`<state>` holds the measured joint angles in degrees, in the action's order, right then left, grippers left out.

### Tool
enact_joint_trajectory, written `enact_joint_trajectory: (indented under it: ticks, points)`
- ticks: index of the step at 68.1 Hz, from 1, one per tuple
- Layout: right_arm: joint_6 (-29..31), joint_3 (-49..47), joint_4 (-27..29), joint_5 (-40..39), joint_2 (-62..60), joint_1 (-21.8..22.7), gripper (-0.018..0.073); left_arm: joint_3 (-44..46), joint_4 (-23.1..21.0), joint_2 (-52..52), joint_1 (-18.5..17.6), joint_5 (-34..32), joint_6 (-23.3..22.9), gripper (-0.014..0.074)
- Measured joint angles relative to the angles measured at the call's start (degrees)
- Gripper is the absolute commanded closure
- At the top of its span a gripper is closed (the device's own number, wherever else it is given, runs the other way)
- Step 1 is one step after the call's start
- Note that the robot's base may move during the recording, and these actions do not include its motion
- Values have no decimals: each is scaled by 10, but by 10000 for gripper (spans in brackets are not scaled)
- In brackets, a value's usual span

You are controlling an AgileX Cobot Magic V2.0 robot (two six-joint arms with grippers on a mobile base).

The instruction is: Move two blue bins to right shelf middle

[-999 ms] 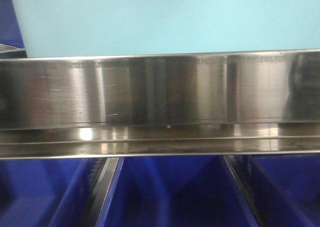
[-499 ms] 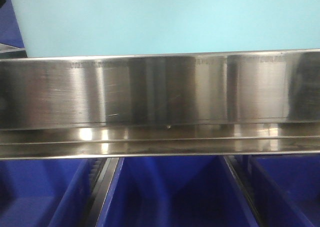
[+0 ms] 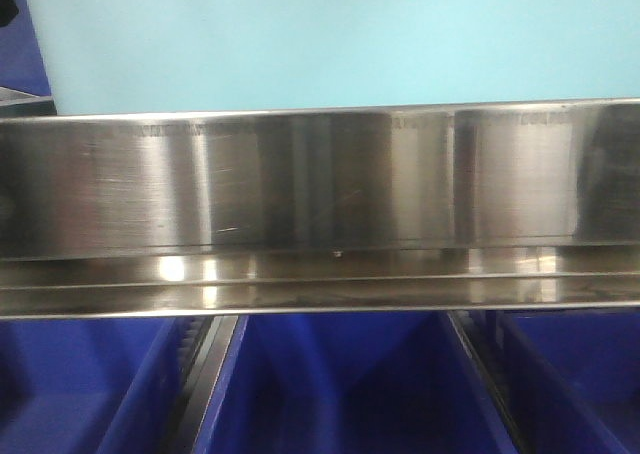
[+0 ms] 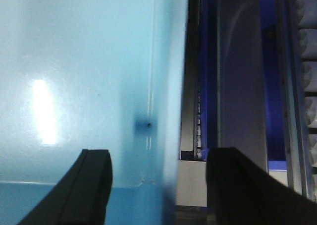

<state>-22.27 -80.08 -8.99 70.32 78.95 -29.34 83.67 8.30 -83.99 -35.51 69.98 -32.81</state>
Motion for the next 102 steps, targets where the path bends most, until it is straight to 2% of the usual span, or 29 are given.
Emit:
enact_joint_trajectory:
  ticks: [16, 67, 73, 81, 85, 92, 102]
  points:
    - [0, 0, 0, 0, 0, 0, 252, 0, -10, 0, 0, 1, 9, 312]
    - [0, 1, 0, 0, 0, 0, 257, 13, -12, -6, 0, 1, 12, 312]
    - [0, 1, 0, 0, 0, 0, 325, 13, -16, -10, 0, 1, 12, 312]
    - [0, 1, 0, 0, 0, 0, 500, 13, -17, -11, 0, 1, 12, 321]
    - [0, 1, 0, 0, 0, 0, 595, 13, -17, -11, 0, 1, 12, 368]
    - [0, 1, 0, 0, 0, 0, 726, 13, -17, -11, 0, 1, 12, 519]
    - [0, 1, 3, 0, 0, 0, 725, 13, -23, -11, 0, -1, 15, 708]
